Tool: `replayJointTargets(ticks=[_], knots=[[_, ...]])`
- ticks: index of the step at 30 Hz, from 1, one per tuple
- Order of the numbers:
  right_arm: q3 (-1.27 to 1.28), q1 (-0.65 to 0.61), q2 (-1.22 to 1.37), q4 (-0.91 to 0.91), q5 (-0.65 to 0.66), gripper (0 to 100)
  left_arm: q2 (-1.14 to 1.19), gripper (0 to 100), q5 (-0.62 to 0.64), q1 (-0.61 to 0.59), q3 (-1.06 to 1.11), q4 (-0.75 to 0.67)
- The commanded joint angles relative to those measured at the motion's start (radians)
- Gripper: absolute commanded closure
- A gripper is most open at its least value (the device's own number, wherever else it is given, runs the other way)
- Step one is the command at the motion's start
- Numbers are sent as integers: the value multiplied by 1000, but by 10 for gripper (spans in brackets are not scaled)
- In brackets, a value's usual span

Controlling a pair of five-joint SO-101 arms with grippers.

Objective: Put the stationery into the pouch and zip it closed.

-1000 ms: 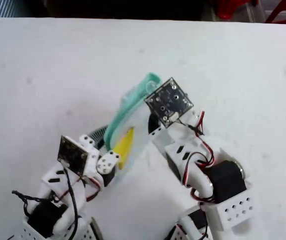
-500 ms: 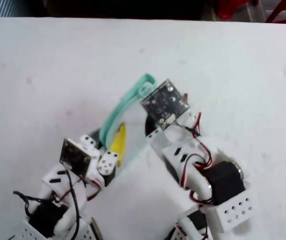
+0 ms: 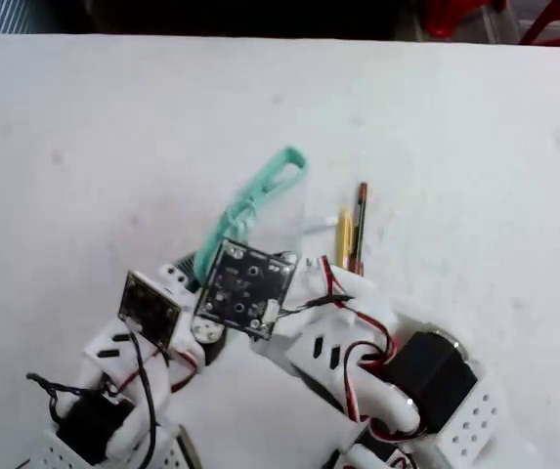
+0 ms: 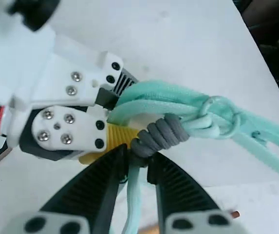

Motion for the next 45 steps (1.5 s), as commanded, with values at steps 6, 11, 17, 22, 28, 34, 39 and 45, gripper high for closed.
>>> replayJointTargets(ticks=[6,11,17,22,28,34,39,45], knots=[[-149,-54,-58,87,25,635,2,979,-9,5,-5,-31],[-284,25,-38,64,25,686,2,979,-9,7,-5,-31],[-390,213,133,-70,-14,939,2,979,-9,5,-5,-28],[-485,262,320,-68,-63,978,2,979,-9,5,-3,-26],[-624,354,463,4,-63,981,2,979,-9,4,-3,-26],[-689,394,561,105,-63,981,2,979,-9,8,-3,-26],[-689,394,604,188,-54,981,2,979,-9,5,-5,-26],[-649,378,613,228,12,981,2,944,-71,13,-5,-28]])
